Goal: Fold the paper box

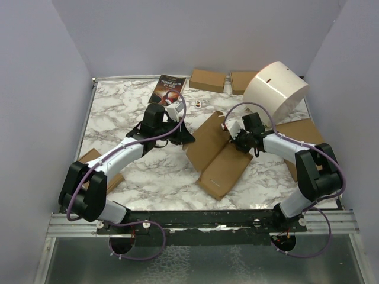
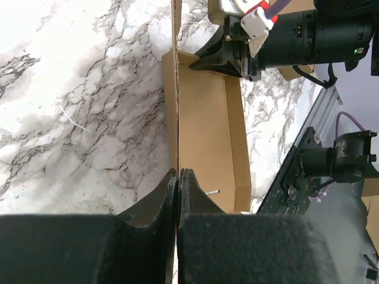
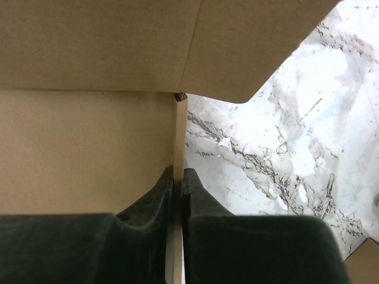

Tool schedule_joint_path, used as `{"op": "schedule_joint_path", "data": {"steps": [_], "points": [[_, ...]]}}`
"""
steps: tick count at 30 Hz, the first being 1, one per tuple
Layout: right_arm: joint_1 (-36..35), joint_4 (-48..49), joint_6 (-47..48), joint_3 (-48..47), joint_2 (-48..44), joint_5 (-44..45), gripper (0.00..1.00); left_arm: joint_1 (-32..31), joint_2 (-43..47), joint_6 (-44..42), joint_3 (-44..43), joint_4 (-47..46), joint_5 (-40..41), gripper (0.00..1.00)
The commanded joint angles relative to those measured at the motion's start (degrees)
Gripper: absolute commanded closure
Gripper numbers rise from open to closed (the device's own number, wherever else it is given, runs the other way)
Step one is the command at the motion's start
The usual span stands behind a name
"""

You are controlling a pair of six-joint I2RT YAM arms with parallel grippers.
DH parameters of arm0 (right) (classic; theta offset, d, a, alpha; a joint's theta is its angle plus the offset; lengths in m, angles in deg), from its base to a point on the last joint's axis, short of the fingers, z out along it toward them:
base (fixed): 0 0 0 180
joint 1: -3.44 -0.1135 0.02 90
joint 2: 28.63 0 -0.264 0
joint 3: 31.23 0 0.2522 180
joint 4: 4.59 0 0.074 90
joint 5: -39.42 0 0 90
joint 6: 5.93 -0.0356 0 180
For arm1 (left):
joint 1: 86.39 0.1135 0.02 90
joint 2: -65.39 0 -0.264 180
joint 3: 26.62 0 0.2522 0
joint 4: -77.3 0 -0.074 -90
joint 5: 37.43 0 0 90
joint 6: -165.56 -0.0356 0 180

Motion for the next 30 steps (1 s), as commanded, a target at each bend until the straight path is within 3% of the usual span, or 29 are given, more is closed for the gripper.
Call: {"op": "schedule_joint_path", "data": {"steps": [1, 5, 10, 24, 28, 30], "points": [[0.0, -0.8, 1.3, 0.2, 0.1, 2.0, 0.86, -0.1, -0.5, -1.0, -2.6, -0.7, -0.6, 1.00], [0.0, -2.5, 0.2, -0.7, -2.3, -1.0, 0.64, -0.2, -0.8, -1.6, -3.1, 0.3, 0.1, 1.00], [0.2, -3.4, -0.2, 0.2, -6.4, -2.1, 0.54, -0.1, -0.6, -2.1, -3.2, 1.1, 0.9, 1.00], [2.2, -6.2, 3.0, 2.1, -4.9, -0.1, 0.52, -0.1, -0.4, -2.2, -3.5, 1.4, 0.8, 1.00], [2.2, -4.6, 3.1, 2.7, -3.4, 1.7, 0.61, -0.1, -0.3, -2.2, -3.6, 1.4, 0.8, 1.00], [2.2, -4.4, 3.3, 2.6, -2.5, 1.7, 0.72, -0.1, -0.4, -2.2, -3.7, 1.5, 0.7, 1.00]]}}
